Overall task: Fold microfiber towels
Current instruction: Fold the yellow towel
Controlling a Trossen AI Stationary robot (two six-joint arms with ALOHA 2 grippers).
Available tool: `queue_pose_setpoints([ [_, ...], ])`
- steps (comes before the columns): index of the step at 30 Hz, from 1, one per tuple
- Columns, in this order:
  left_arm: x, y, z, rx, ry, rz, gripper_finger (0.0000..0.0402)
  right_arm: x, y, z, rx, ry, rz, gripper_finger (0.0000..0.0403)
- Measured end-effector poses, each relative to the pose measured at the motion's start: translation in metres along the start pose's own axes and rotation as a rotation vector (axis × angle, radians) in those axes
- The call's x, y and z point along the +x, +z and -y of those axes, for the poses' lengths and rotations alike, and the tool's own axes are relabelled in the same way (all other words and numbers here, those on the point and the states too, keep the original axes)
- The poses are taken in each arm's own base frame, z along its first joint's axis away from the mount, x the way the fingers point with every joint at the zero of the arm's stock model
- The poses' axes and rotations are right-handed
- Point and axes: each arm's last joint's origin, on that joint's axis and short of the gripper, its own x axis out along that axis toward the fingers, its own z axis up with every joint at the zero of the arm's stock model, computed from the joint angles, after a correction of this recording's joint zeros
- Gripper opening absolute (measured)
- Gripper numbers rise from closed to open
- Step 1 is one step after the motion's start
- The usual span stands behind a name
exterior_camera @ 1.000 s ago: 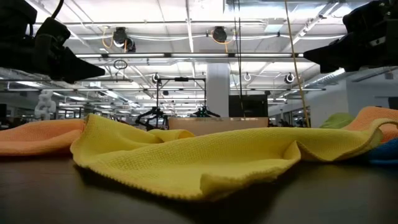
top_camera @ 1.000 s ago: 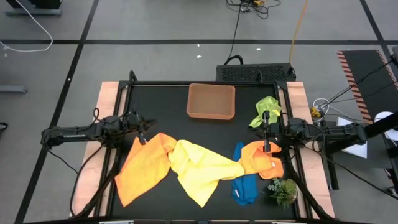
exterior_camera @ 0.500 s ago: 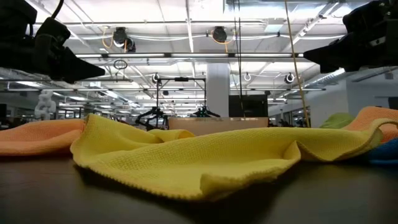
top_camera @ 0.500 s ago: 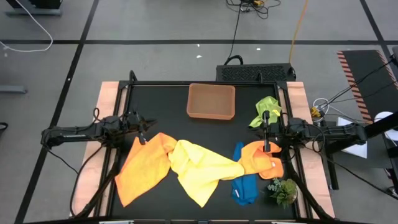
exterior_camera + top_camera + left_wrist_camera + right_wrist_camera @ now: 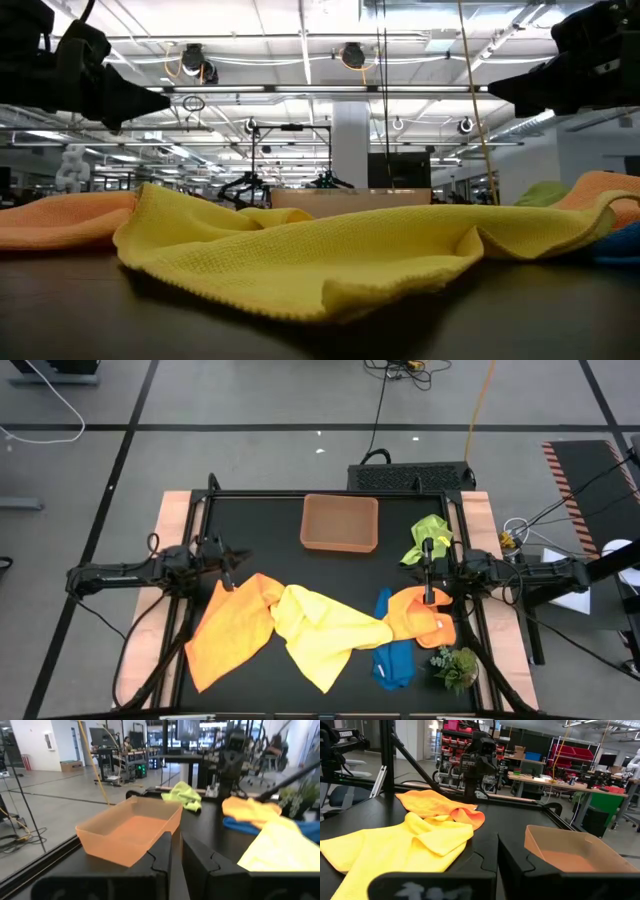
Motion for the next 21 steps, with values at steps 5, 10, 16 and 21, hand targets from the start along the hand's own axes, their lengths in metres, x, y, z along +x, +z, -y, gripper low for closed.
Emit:
queue_pose_setpoints([
  [5, 0.0, 0.004, 0.0, -0.062, -0.003, 0.037, 0.0042, 0.0, 0.0, 0.0, 0.0, 0.0, 0.0, 0.0],
  [10, 0.001, 0.007, 0.001, -0.082, -0.042, 0.068, 0.0042, 0.0, 0.0, 0.0, 0.0, 0.0, 0.0, 0.0],
  [16, 0.009, 0.005, 0.012, -0.102, -0.219, 0.026, 0.0042, 0.0, 0.0, 0.0, 0.0, 0.0, 0.0, 0.0],
  [21, 0.026, 0.015, 0.026, -0.103, -0.232, -0.133, 0.0042, 0.0, 0.0, 0.0, 0.0, 0.0, 0.0, 0.0],
])
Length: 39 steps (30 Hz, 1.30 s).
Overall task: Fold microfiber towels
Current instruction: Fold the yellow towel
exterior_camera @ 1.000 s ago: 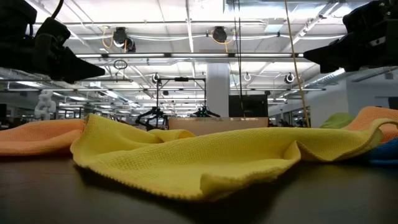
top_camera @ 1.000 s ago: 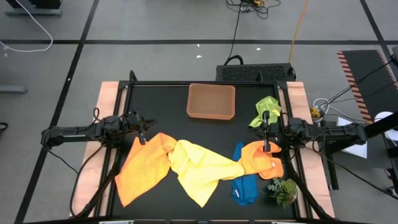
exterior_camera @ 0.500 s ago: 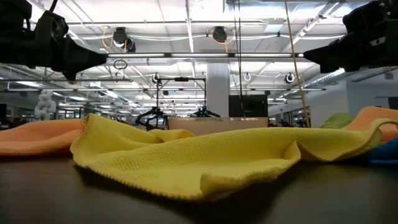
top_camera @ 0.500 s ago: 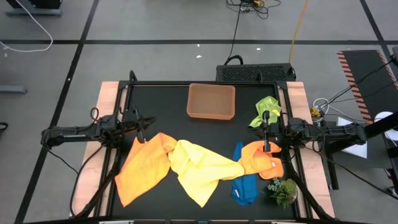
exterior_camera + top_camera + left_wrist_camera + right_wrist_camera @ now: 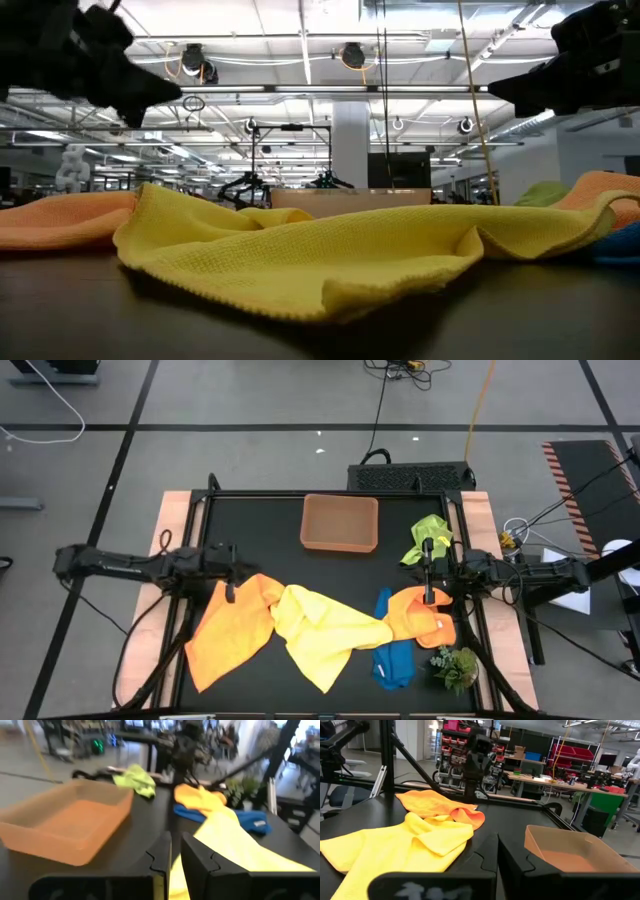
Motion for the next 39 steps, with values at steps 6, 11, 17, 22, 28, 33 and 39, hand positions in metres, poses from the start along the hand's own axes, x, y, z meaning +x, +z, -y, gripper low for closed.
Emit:
queue_pose_setpoints([
  [6, 0.042, 0.054, 0.036, 0.091, -0.052, -0.24, 0.0042, 0.0, 0.0, 0.0, 0.0, 0.0, 0.0, 0.0],
  [11, 0.072, 0.068, 0.055, 0.132, 0.096, -0.594, 0.0042, 0.0, 0.0, 0.0, 0.0, 0.0, 0.0, 0.0],
  [17, 0.094, 0.054, 0.076, 0.041, 0.058, -0.814, 0.0055, 0.0, 0.0, 0.0, 0.0, 0.0, 0.0, 0.0],
  [22, 0.107, 0.028, 0.088, -0.057, 0.097, -0.906, 0.0122, 0.0, 0.0, 0.0, 0.0, 0.0, 0.0, 0.0],
  [28, 0.121, 0.002, 0.096, -0.149, 0.156, -0.957, 0.0218, 0.0, 0.0, 0.0, 0.0, 0.0, 0.0, 0.0],
  [33, 0.127, -0.012, 0.097, -0.252, 0.243, -0.992, 0.0248, 0.0, 0.0, 0.0, 0.0, 0.0, 0.0, 0.0],
  [39, 0.13, -0.028, 0.094, -0.277, 0.362, -1.027, 0.023, 0.0, 0.0, 0.0, 0.0, 0.0, 0.001, 0.0],
])
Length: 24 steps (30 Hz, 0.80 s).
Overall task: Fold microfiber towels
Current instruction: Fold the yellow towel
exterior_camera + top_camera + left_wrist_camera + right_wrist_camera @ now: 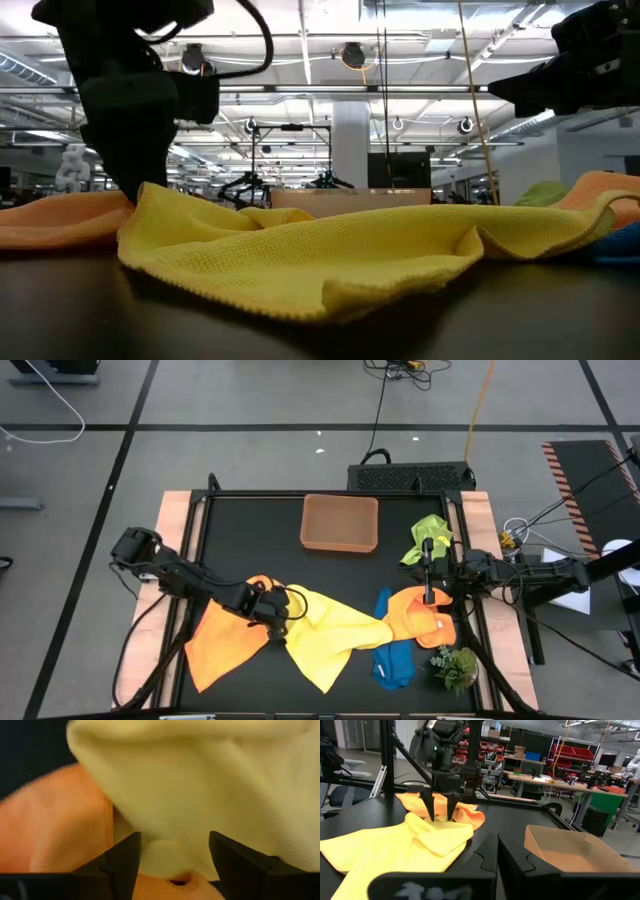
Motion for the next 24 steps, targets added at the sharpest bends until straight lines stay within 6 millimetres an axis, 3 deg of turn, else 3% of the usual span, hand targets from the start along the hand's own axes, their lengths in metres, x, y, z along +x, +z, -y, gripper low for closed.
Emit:
queue_pose_setpoints([
  [8, -0.001, 0.0, -0.001, -0.022, 0.006, -0.046, 0.0159, 0.0, 0.0, 0.0, 0.0, 0.0, 0.005, 0.0],
  [16, -0.024, 0.014, -0.003, -0.016, 0.085, -0.119, 0.0093, 0.0, 0.001, 0.0, 0.0, -0.001, 0.007, 0.0],
  [24, -0.037, 0.024, 0.006, -0.018, 0.019, -0.131, 0.0038, 0.0, 0.001, 0.0, 0.0, -0.002, 0.015, 0.0],
])
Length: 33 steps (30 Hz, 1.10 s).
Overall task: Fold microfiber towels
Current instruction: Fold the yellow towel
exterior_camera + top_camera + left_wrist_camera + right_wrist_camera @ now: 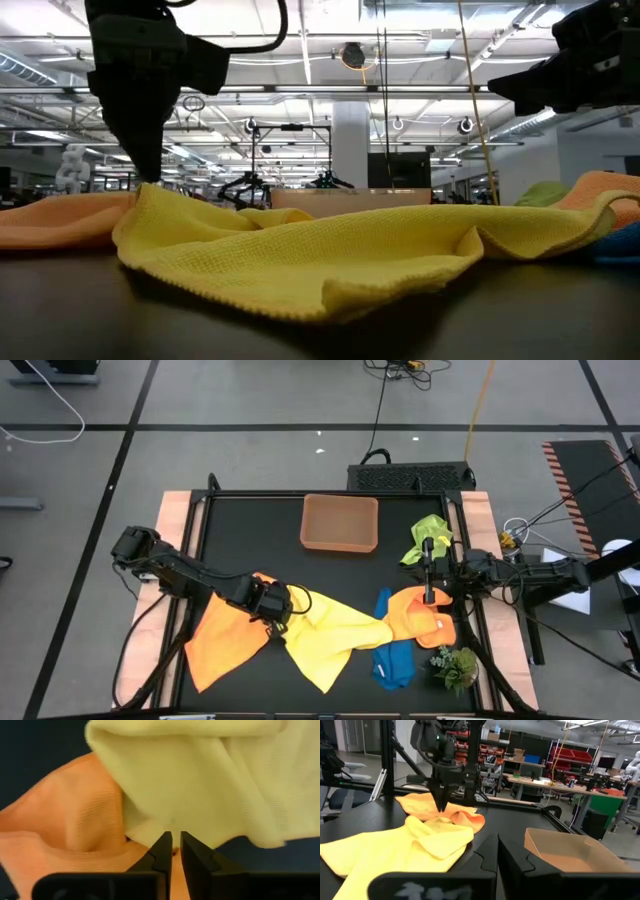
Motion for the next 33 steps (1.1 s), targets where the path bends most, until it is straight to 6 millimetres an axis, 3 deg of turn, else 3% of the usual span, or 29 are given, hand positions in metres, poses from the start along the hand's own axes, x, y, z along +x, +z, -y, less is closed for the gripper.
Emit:
queue_pose_setpoints([
  [4, 0.0, -0.001, 0.001, -0.019, -0.009, -0.009, 0.0052, 0.0, 0.0, 0.0, 0.0, 0.0, 0.0, 0.0],
  [12, 0.004, -0.002, 0.001, -0.068, -0.01, 0.006, 0.0137, 0.0, 0.0, 0.0, 0.0, 0.0, 0.0, 0.0],
  [16, 0.01, -0.005, -0.002, -0.103, 0.001, 0.009, 0.0162, 0.0, 0.0, 0.0, 0.0, 0.0, 0.0, 0.0],
  [33, 0.027, -0.013, -0.009, -0.137, 0.004, 0.032, 0.0168, 0.0, 0.0, 0.0, 0.0, 0.0, -0.001, 0.0],
])
